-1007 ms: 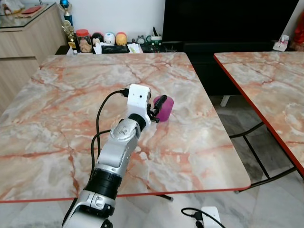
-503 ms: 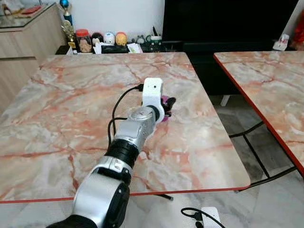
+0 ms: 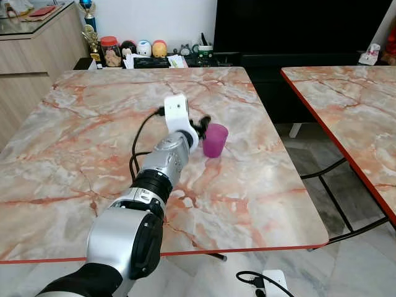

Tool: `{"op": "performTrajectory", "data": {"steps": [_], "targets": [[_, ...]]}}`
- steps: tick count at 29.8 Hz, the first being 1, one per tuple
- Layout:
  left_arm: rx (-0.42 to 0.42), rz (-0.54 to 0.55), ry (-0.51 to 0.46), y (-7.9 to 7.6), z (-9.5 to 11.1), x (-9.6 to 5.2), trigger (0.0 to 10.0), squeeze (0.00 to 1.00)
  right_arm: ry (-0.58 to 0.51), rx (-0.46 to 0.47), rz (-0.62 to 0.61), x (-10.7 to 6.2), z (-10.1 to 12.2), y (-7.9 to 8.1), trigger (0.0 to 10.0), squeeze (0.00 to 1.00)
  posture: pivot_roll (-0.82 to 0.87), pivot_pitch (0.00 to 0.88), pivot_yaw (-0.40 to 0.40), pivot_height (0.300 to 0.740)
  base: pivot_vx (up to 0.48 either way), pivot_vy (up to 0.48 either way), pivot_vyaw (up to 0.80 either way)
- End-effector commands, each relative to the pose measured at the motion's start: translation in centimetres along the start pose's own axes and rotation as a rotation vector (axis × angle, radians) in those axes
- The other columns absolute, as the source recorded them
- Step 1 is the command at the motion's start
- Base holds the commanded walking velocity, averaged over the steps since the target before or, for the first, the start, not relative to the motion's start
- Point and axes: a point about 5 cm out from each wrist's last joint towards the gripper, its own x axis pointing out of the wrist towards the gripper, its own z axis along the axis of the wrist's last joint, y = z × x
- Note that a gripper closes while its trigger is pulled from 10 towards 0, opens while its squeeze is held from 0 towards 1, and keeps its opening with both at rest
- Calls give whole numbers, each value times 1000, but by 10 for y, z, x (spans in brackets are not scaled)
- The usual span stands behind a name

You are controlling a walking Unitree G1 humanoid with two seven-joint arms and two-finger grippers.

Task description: Setting the table

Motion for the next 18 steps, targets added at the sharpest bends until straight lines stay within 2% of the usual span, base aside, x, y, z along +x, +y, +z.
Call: {"op": "performTrajectory", "data": {"steps": [1, 3, 4, 5, 6, 8, 9, 11, 12, 15, 16, 17, 18], "targets": [[82, -8, -91, 11, 2, -9, 10000, 0, 21, 2, -7, -1, -6, -3, 10000, 0, 106, 0, -12, 736, 0, 0, 0], [127, 12, -137, 25, -1, -20, 10000, 0, 21, 4, -8, -1, -7, -4, 10000, 0, 115, 0, -16, 736, 0, 0, 0], [154, 38, -180, 38, -3, -32, 10000, 0, 21, 5, -7, -2, -7, -4, 10000, 0, 124, 0, -20, 736, 0, 0, 0], [154, 38, -180, 38, -3, -32, 10000, 0, 21, 5, -7, -2, -7, -4, 10000, 0, 124, 0, -20, 736, 0, 0, 0], [178, 60, -224, 48, -4, -45, 10000, 0, 18, 4, -4, -2, -7, -3, 10000, 0, 132, 0, -26, 736, 0, 0, 0], [216, 72, -264, 55, -3, -56, 10000, 0, 12, 12, -5, -2, -7, -4, 10000, 0, 139, 0, -31, 736, 0, 0, 0], [278, 69, -301, 58, -3, -73, 10000, 0, -29, 32, -11, -2, -3, -6, 10000, 0, 149, 0, -34, 736, 0, 0, 0], [295, 66, -313, 59, -2, -79, 10000, 0, -43, 39, -13, -2, -2, -7, 10000, 0, 149, 0, -34, 736, 0, 0, 0], [334, 63, -332, 60, -1, -91, 10000, 0, -84, 84, -40, -3, 0, -16, 10000, 0, 147, 0, -33, 736, 0, 0, 0], [351, 91, -344, 64, 3, -106, 10000, 0, -177, 130, -107, -7, 1, -38, 10000, 0, 116, 0, -21, 736, 0, 0, 0], [351, 91, -344, 64, 3, -106, 10000, 0, -177, 130, -107, -7, 1, -38, 10000, 0, 116, 0, -21, 736, 0, 0, 0], [355, 104, -344, 66, 4, -107, 10000, 0, -238, 153, -140, -11, 2, -49, 10000, 0, 98, 0, -17, 736, 0, 0, 0], [355, 106, -344, 67, 4, -108, 10000, 0, -254, 159, -152, -12, 3, -52, 10000, 0, 91, 0, -15, 736, 0, 0, 0]]}}
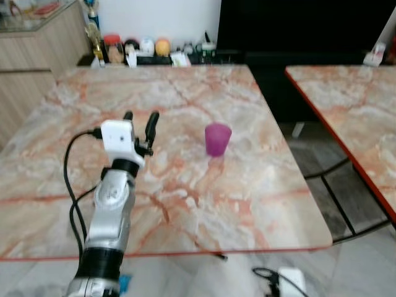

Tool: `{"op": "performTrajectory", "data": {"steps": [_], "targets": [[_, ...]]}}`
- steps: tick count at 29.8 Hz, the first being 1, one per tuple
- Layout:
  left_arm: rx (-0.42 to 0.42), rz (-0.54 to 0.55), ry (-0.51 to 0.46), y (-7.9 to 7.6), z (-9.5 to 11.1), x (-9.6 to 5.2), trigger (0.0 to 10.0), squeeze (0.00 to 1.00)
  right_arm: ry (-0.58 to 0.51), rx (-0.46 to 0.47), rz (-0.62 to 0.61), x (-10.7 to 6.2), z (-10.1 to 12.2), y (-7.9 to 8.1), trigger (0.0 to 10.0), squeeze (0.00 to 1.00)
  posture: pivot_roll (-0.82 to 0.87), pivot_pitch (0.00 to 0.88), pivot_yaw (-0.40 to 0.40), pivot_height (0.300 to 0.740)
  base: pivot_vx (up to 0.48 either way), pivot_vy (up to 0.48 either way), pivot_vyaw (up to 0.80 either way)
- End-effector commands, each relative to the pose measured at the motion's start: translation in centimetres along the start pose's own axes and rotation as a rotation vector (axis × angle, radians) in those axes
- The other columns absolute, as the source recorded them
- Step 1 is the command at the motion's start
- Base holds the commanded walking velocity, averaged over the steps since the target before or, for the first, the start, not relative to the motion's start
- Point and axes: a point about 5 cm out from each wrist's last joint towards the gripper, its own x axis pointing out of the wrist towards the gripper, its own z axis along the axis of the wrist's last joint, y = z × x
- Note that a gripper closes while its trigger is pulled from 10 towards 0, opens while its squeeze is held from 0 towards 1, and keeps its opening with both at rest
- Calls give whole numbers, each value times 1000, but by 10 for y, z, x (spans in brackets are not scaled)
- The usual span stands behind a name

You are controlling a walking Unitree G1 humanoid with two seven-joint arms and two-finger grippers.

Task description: Setting the table

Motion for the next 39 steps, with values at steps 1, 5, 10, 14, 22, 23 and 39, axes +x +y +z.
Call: {"op": "performTrajectory", "data": {"steps": [1, 5, 10, 14, 22, 23, 39], "targets": [[11, -7, 3, -3, 2, 0, 10000, 0, -47, 42, -41, -2, 3, -7, 10000, 0, 81, 0, -12, 736, 0, 0, 0], [16, -14, 12, -6, 1, 1, 10000, 0, -88, 103, -115, -2, 8, -15, 10000, 0, 80, 0, -10, 736, 0, 0, 0], [16, -10, 22, -7, 5, -2, 10000, 0, 34, 84, -144, -13, -20, -14, 10000, 0, 74, 0, -14, 736, 0, 0, 0], [9, -21, 31, -10, 4, -5, 10000, 0, 218, 54, -162, -33, -58, -22, 10000, 0, 69, 0, -13, 736, 0, 0, 0], [-3, -12, 40, -5, 6, 0, 10000, 0, 241, 72, -157, -34, -61, -21, 10000, 0, 75, 0, -14, 736, 0, 0, 0], [-4, -10, 40, -4, 7, 0, 10000, 0, 231, 67, -147, -32, -59, -20, 10000, 0, 74, 0, -13, 736, 0, 0, 0], [-9, 21, 61, 1, 7, 2, 10000, 0, 213, 33, -83, -23, -48, -11, 10000, 0, 90, 0, -13, 736, 0, 0, 0]]}}
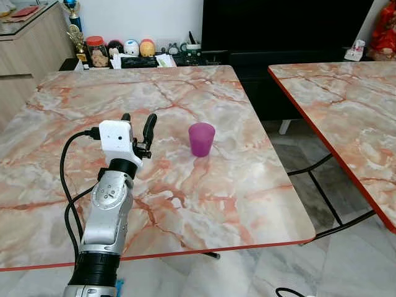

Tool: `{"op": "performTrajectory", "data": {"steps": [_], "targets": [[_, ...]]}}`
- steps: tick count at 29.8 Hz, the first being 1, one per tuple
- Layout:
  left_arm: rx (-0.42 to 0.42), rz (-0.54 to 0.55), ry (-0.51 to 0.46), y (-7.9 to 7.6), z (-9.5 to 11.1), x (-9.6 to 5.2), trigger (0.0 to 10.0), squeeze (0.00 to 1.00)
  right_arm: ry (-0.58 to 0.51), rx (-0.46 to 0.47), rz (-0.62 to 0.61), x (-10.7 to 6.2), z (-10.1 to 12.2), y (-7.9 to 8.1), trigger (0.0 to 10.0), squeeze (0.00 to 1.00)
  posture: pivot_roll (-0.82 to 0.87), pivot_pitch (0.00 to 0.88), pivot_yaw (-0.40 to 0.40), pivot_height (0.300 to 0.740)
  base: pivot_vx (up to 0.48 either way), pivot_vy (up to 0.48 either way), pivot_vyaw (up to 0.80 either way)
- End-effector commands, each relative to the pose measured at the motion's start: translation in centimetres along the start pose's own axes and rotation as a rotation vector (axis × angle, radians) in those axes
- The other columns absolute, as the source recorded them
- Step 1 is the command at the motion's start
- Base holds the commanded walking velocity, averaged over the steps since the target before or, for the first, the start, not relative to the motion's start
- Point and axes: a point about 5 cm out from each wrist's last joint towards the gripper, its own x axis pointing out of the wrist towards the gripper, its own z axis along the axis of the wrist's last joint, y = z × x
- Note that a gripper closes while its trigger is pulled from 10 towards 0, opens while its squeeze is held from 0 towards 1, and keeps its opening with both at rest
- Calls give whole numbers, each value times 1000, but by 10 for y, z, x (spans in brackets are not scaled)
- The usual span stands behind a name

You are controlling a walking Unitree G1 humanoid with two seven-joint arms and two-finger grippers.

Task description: Setting the table

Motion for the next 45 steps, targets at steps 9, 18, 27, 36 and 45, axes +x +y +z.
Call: {"op": "performTrajectory", "data": {"steps": [9, 18, 27, 36, 45], "targets": [[6, 10, -22, 2, 9, 5, 10000, 0, 26, -1, 29, 1, -1, 6, 10000, 0, 93, 0, -17, 736, 0, 0, 0], [5, 14, -24, 3, 9, 5, 10000, 0, 33, -4, 36, 2, 0, 6, 10000, 0, 95, 0, -18, 736, 168, 0, 0], [5, 12, -31, 3, 11, 5, 10000, 0, 50, -3, 43, 2, -2, 6, 10000, 0, 99, 0, -18, 736, 290, 0, 0], [10, 2, -44, 2, 13, 7, 10000, 0, 77, -6, 47, 1, -5, 4, 10000, 0, 100, 0, -18, 736, 305, 0, 0], [-12, -39, -70, -4, 18, 7, 10000, 0, 79, -8, 58, 1, -6, 6, 10000, 0, 102, 0, -20, 736, 136, 0, 0]]}}
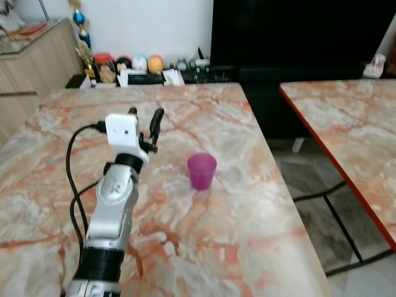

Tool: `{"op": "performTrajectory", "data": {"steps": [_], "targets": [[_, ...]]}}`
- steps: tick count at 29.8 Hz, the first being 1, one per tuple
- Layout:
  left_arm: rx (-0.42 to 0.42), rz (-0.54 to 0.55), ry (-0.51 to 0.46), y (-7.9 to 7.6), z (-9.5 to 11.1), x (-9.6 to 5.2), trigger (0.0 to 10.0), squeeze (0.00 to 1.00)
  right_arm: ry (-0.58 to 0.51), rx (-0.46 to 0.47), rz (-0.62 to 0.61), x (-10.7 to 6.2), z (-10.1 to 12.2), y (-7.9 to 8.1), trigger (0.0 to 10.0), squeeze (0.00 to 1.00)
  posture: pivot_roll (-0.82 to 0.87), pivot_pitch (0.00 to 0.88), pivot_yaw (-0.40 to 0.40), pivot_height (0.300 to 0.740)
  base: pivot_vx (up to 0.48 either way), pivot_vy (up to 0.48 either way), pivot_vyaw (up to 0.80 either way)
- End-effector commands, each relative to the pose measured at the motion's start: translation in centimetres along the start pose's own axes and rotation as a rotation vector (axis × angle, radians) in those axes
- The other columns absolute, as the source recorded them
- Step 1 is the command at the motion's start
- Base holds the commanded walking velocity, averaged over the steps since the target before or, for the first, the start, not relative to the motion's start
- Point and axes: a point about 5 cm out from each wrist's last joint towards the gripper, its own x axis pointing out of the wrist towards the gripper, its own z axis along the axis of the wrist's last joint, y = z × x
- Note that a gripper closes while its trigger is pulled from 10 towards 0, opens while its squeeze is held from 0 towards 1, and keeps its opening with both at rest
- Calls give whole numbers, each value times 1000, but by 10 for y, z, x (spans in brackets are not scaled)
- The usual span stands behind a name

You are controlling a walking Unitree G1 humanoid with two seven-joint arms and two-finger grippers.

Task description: Setting the table

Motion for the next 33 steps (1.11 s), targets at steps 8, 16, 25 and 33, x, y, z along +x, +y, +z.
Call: {"op": "performTrajectory", "data": {"steps": [8, 16, 25, 33], "targets": [[-163, -177, 95, -14, 1, 0, 10000, 0, 8, -17, 28, 0, -1, 9, 10000, 0, 106, 0, -21, 736, 0, 0, 0], [-156, -254, 480, -14, -22, -3, 10000, 0, 11, -25, 37, 0, -1, 12, 10000, 0, 111, 0, -17, 736, 0, 0, 0], [-376, -272, 629, -40, -27, 10, 10000, 0, -5, -39, 52, 1, 4, 22, 10000, 0, 111, 0, -15, 736, 0, 0, 0], [-359, -251, 718, -48, -32, 20, 10000, 0, -20, -41, 48, 1, 6, 23, 10000, 0, 105, 0, -11, 736, 0, 0, 0]]}}
